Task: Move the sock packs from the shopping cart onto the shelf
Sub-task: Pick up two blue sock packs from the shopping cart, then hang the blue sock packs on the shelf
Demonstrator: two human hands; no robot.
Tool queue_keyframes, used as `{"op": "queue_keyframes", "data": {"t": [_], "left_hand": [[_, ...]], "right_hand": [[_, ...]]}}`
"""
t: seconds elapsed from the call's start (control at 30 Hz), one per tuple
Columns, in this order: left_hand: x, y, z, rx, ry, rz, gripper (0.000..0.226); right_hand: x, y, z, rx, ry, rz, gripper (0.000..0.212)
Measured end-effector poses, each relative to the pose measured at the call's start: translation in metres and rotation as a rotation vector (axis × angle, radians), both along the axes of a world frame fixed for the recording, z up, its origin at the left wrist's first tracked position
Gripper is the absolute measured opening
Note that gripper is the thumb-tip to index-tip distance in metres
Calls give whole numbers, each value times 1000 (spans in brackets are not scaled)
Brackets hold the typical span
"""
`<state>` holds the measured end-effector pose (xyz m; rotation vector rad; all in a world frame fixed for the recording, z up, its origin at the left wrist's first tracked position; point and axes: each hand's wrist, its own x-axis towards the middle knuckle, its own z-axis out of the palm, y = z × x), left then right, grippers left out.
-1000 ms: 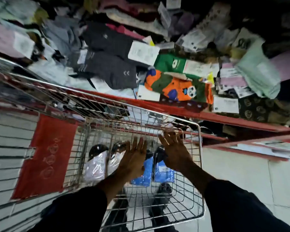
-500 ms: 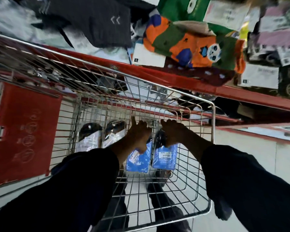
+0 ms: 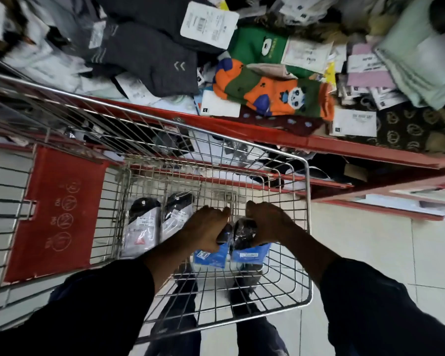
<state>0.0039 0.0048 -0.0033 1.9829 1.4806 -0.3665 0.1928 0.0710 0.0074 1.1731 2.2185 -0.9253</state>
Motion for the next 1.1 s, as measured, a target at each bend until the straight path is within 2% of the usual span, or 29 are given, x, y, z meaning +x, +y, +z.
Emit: {"op": "queue_keyframes", "data": {"t": [0.17,0.33,0.57,0.67,0.83,0.93,1.1], "left_hand": [[-14,8,87,148,59,13,64],[-42,18,220,402,131,54,59],[-76,31,406,669,235,85,67],[-87,35,468,782,261,84,75],[-100,54,546,911,263,101,73],[-107,73,582,994,256,92,70],[-119,120,612,1049,245,96,83]], "right_hand": [[-5,0,87,198,161,-86,66],[-17,19,203,478,170,8,56],[-39,42,383,706,296,-10,55],[-45,45,449,794,327,-1,64],[-54,56,528,902,406,-25,50],[-61,67,562,964,464,-36,51],[-82,101,596,1047,476,-67,52]]}}
